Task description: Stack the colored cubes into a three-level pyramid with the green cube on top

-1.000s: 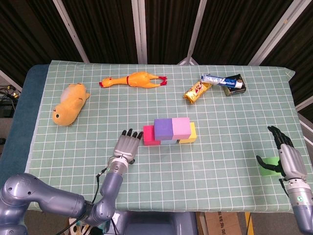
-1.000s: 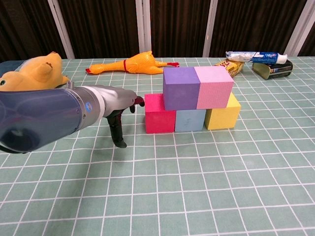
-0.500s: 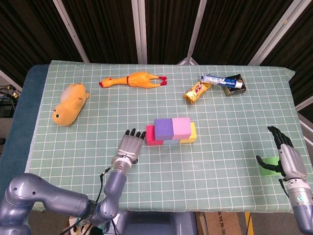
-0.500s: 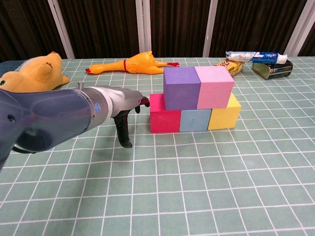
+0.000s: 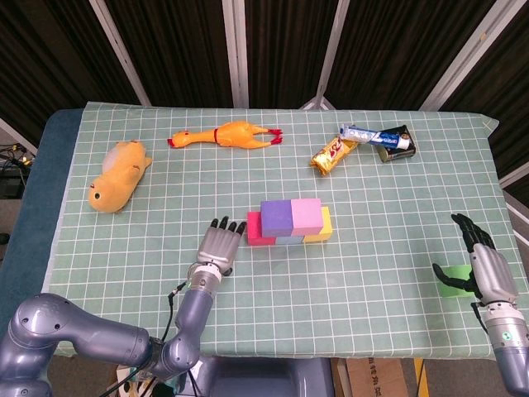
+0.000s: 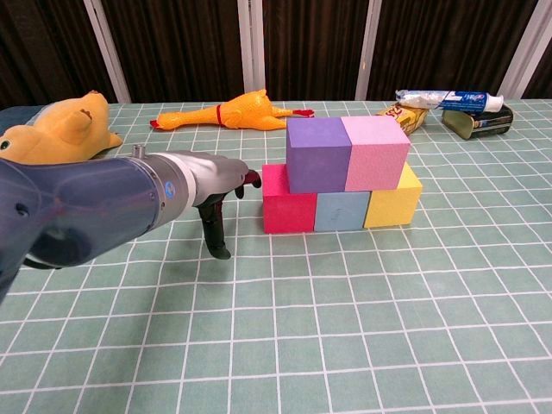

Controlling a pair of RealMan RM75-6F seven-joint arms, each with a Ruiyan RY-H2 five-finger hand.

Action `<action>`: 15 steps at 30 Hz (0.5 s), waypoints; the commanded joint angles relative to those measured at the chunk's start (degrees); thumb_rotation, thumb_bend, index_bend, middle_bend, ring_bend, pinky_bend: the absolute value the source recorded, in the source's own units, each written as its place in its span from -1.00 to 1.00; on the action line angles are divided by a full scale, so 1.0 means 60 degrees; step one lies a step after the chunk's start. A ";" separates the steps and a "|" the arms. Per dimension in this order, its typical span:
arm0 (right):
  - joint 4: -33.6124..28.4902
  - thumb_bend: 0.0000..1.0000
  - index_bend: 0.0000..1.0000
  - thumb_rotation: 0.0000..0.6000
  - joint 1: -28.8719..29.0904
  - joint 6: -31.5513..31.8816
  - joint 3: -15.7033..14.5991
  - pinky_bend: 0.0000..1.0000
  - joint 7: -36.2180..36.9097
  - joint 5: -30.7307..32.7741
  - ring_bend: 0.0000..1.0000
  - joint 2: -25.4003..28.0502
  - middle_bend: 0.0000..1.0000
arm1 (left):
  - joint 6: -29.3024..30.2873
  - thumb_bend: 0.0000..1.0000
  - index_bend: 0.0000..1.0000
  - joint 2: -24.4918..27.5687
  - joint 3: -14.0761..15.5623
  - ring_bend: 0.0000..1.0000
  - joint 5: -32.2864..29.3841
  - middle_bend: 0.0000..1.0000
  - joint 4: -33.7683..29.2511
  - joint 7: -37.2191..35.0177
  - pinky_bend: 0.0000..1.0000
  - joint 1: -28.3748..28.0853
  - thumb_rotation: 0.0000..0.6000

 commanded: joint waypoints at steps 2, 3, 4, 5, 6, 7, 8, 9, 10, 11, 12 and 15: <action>0.0016 -0.31 -1.00 1.00 0.0005 -0.0009 0.0004 -1.00 -0.0002 0.0015 -1.00 0.0000 -1.00 | 0.0012 -0.44 -0.94 0.0025 0.0012 -0.92 0.0009 -0.74 -0.0020 0.0018 -0.78 0.0016 1.00; 0.0019 -0.31 -1.00 1.00 0.0005 -0.0012 0.0002 -1.00 -0.0002 0.0017 -1.00 -0.0001 -1.00 | 0.0030 -0.44 -0.94 0.0046 0.0015 -0.92 0.0019 -0.74 -0.0041 0.0021 -0.78 0.0024 1.00; 0.0022 -0.31 -1.00 1.00 0.0005 -0.0013 -0.0002 -1.00 -0.0008 0.0012 -1.00 -0.0001 -1.00 | 0.0056 -0.44 -0.94 0.0074 0.0015 -0.92 0.0035 -0.74 -0.0076 0.0020 -0.78 0.0035 1.00; 0.0033 -0.31 -1.00 1.00 0.0006 -0.0011 -0.0007 -1.00 -0.0025 0.0004 -1.00 -0.0004 -1.00 | 0.0113 -0.44 -0.94 0.0132 0.0002 -0.92 0.0072 -0.74 -0.0150 0.0009 -0.78 0.0056 1.00; 0.0041 -0.31 -1.00 1.00 0.0007 -0.0008 -0.0011 -1.00 -0.0040 -0.0002 -1.00 -0.0009 -1.00 | 0.0184 -0.44 -0.94 0.0205 -0.0023 -0.92 0.0122 -0.74 -0.0251 -0.0020 -0.78 0.0085 1.00; 0.0037 -0.31 -1.00 1.00 0.0007 -0.0004 -0.0011 -1.00 -0.0039 -0.0007 -1.00 -0.0011 -1.00 | 0.0246 -0.44 -0.94 0.0288 -0.0044 -0.92 0.0172 -0.74 -0.0371 -0.0051 -0.78 0.0118 1.00; 0.0031 -0.31 -1.00 1.00 0.0005 -0.0001 -0.0009 -1.00 -0.0030 -0.0010 -1.00 -0.0008 -1.00 | 0.0331 -0.44 -0.94 0.0401 -0.0068 -0.92 0.0233 -0.74 -0.0536 -0.0090 -0.78 0.0163 1.00; 0.0029 -0.31 -1.00 1.00 0.0002 0.0003 -0.0009 -1.00 -0.0027 -0.0015 -1.00 -0.0004 -1.00 | 0.0383 -0.44 -0.94 0.0485 -0.0072 -0.92 0.0278 -0.73 -0.0663 -0.0111 -0.78 0.0195 1.00; 0.0025 -0.31 -1.00 1.00 -0.0002 0.0013 -0.0011 -1.00 -0.0029 -0.0025 -1.00 0.0002 -1.00 | 0.0459 -0.44 -0.94 0.0621 -0.0067 -0.92 0.0349 -0.73 -0.0861 -0.0132 -0.78 0.0245 1.00; 0.0022 -0.31 -1.00 1.00 -0.0005 0.0018 -0.0014 -1.00 -0.0030 -0.0035 -1.00 0.0007 -1.00 | 0.0569 -0.44 -0.94 0.0801 -0.0056 -0.91 0.0450 -0.73 -0.1110 -0.0143 -0.78 0.0302 1.00; 0.0017 -0.31 -1.00 1.00 -0.0008 0.0025 -0.0017 -1.00 -0.0032 -0.0045 -1.00 0.0010 -1.00 | 0.0676 -0.44 -0.94 0.0987 -0.0037 -0.91 0.0568 -0.73 -0.1363 -0.0159 -0.78 0.0361 1.00; 0.0001 -0.31 -1.00 1.00 -0.0012 0.0047 -0.0035 -1.00 -0.0091 -0.0077 -1.00 0.0010 -1.00 | 0.0974 -0.44 -0.94 0.1589 0.0007 -0.91 0.1004 -0.73 -0.2174 -0.0333 -0.78 0.0597 1.00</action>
